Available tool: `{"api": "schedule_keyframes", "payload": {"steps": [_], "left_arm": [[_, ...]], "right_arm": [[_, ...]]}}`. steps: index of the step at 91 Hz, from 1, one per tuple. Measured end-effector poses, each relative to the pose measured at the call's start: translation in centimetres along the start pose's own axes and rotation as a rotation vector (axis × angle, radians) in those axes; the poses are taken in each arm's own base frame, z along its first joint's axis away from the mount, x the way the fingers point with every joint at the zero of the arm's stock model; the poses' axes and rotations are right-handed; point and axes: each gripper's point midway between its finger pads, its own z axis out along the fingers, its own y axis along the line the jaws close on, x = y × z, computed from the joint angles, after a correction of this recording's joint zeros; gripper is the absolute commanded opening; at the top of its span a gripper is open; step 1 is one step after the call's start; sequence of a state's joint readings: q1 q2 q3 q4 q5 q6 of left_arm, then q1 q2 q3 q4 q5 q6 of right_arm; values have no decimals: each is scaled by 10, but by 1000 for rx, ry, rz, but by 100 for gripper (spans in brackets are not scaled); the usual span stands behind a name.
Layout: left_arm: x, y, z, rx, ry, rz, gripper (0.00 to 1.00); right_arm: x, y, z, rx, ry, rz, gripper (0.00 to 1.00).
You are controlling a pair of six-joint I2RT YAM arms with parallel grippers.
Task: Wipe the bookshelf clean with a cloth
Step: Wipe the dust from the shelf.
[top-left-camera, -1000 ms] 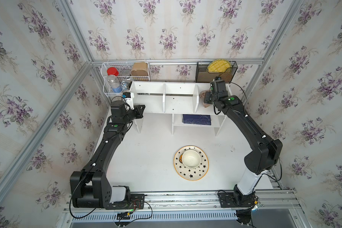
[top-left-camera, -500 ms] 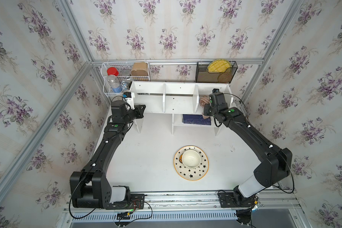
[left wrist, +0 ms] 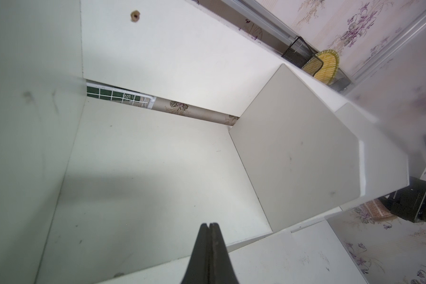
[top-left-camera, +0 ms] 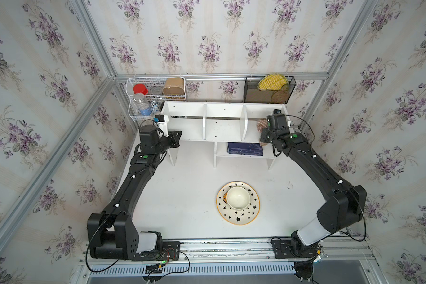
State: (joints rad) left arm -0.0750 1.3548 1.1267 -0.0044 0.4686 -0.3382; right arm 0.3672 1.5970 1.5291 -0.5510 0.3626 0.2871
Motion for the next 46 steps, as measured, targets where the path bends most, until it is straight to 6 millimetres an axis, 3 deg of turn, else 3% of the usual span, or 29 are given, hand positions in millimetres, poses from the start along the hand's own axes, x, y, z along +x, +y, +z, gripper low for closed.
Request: {"api": "schedule_keyframes", "payload": {"steps": [26,46], "left_arm": [[0,0,0,-1,-1,5,0],[-1,0,-1,-2,-3,7,0]], "right_arm": [[4,29,-2,-90,-14,-19,0],[-23,51,-1,-165,-44,-17,0]]}}
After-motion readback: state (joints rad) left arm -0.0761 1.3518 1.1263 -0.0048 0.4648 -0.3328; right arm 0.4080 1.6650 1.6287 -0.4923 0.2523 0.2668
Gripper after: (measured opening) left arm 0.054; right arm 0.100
